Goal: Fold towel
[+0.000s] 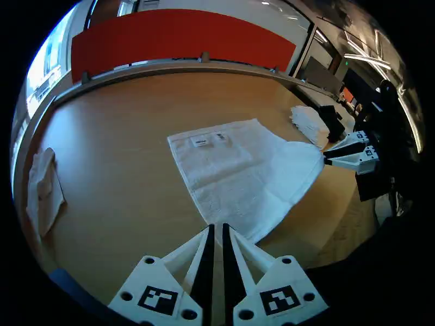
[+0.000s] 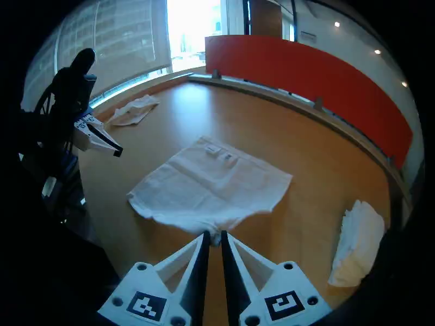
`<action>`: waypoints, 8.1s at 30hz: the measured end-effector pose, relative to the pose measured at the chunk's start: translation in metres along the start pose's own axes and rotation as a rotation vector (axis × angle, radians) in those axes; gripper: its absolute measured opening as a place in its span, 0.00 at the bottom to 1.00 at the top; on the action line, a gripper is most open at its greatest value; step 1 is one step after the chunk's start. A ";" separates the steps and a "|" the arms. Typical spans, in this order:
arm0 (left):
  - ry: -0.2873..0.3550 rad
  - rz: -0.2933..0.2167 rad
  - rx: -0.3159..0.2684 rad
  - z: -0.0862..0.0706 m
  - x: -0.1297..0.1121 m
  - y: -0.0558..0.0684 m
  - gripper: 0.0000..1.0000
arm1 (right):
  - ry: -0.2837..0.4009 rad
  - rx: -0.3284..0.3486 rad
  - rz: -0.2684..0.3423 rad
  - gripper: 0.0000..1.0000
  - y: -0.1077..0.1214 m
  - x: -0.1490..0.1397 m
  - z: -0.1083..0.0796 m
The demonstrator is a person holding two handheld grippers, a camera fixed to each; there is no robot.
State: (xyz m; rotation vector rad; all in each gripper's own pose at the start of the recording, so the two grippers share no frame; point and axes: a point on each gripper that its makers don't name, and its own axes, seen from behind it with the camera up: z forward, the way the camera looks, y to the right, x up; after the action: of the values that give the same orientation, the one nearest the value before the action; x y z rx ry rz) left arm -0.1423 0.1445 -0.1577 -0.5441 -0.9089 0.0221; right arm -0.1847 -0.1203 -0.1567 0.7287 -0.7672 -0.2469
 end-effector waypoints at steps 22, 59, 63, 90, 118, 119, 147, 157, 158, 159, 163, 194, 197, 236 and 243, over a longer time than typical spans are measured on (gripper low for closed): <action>-0.104 0.117 -0.037 0.021 -0.043 0.016 0.75 | -0.010 -0.007 -0.005 0.16 0.001 -0.007 0.001; -0.158 0.288 0.074 0.064 -0.085 0.018 0.29 | -0.014 -0.011 0.000 0.16 0.001 -0.014 0.004; -0.157 0.279 0.076 0.063 -0.085 0.017 0.19 | -0.014 -0.010 -0.001 0.16 0.001 -0.014 0.004; -0.157 0.137 0.043 0.049 -0.071 0.009 0.04 | 0.006 -0.008 0.002 0.16 -0.003 -0.008 -0.001; -0.020 0.017 0.027 0.011 0.022 0.004 0.04 | 0.041 -0.035 0.022 0.16 0.011 0.008 -0.010; -0.019 0.015 0.027 0.011 0.023 0.003 0.04 | 0.041 -0.035 0.022 0.16 0.012 0.008 -0.011; 0.100 -0.132 0.061 0.036 0.093 -0.029 0.04 | 0.067 -0.095 0.057 0.16 0.069 0.048 0.019; 0.100 -0.174 0.088 0.062 0.109 -0.047 0.04 | 0.042 -0.120 0.072 0.16 0.098 0.056 0.050; 0.097 -0.175 0.090 0.066 0.109 -0.049 0.04 | 0.038 -0.120 0.074 0.16 0.099 0.055 0.053; 0.095 -0.175 0.091 0.069 0.109 -0.051 0.04 | 0.034 -0.121 0.077 0.16 0.101 0.054 0.056; 0.082 -0.166 0.093 0.080 0.108 -0.054 0.04 | 0.018 -0.119 0.092 0.16 0.105 0.049 0.065; 0.053 -0.180 0.159 0.141 0.109 -0.089 0.88 | -0.013 -0.188 0.187 0.76 0.143 0.038 0.119; 0.050 -0.163 0.171 0.139 0.108 -0.091 0.94 | -0.012 -0.189 0.189 0.88 0.143 0.038 0.117; 0.053 -0.211 0.318 0.058 0.041 -0.105 0.94 | -0.020 -0.167 0.142 0.88 0.115 0.015 0.084; 0.048 -0.244 0.355 0.037 0.020 -0.114 0.95 | -0.030 -0.149 0.122 0.88 0.108 0.012 0.092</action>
State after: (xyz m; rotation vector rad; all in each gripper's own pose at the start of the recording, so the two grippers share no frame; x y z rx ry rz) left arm -0.1810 0.0669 -0.0728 -0.1022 -0.8949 -0.0498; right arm -0.2463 -0.0933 -0.0315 0.5362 -0.8099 -0.2029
